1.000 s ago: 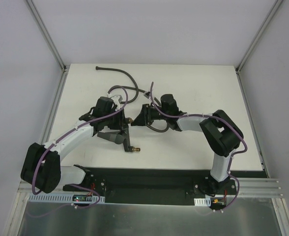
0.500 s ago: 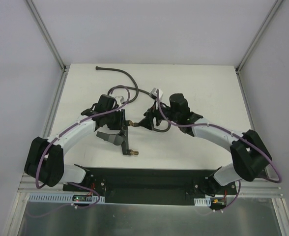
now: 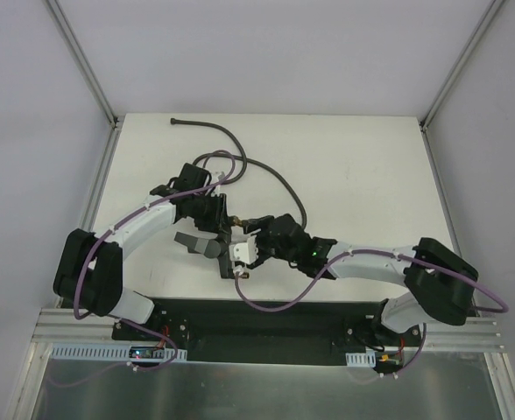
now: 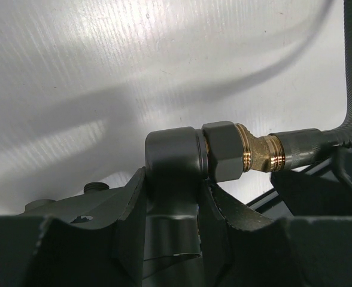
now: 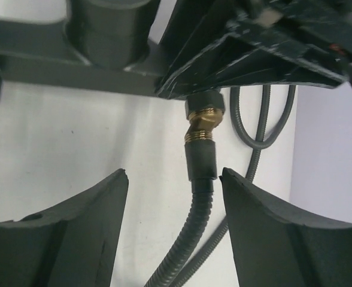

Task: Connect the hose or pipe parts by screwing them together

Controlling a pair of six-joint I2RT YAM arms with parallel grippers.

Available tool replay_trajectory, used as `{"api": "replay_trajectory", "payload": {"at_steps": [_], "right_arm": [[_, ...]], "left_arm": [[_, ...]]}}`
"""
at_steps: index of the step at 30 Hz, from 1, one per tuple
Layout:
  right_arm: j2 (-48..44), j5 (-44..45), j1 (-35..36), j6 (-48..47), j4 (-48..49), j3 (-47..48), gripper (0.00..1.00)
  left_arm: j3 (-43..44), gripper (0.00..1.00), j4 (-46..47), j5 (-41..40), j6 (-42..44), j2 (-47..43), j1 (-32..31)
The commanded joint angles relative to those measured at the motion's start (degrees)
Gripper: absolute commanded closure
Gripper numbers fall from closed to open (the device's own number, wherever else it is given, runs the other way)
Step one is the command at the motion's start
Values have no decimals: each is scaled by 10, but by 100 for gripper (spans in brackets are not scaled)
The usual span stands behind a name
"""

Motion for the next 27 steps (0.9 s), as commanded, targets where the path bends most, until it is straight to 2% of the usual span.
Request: {"api": "replay_trajectory", "payload": {"at_steps": [1, 6, 11, 14, 17, 18, 19, 20, 21, 23, 25, 27], "right_arm": [[44, 91, 16, -123, 37, 18, 35], [87, 126, 25, -149, 68, 32, 44], [113, 154, 33, -164, 77, 43, 46], [120, 156, 38, -161, 65, 52, 54], [122, 157, 39, -161, 64, 57, 67], [123, 157, 42, -160, 62, 59, 81], [123, 153, 43, -157, 56, 64, 90], [120, 146, 44, -149, 24, 72, 98], [117, 137, 44, -132, -1, 82, 99], [105, 67, 33, -64, -64, 103, 99], [94, -16, 17, -27, -81, 106, 99], [94, -34, 13, 15, -105, 121, 99]], "left_arm": [[37, 100, -1, 61, -3, -4, 3], [36, 100, -5, 76, 0, 2, 3], [38, 100, -5, 80, 0, 9, 4], [41, 100, -5, 84, -1, 11, 5], [44, 100, -5, 88, -2, 14, 5], [46, 100, -5, 90, -3, 13, 5], [47, 100, -5, 93, -6, 14, 5], [48, 100, -4, 95, -7, 13, 6], [47, 100, 0, 97, -8, 9, 5], [41, 100, 12, 101, -15, 1, 5], [31, 100, 32, 104, -24, -11, 5], [19, 100, 54, 105, -32, -21, 5]]}}
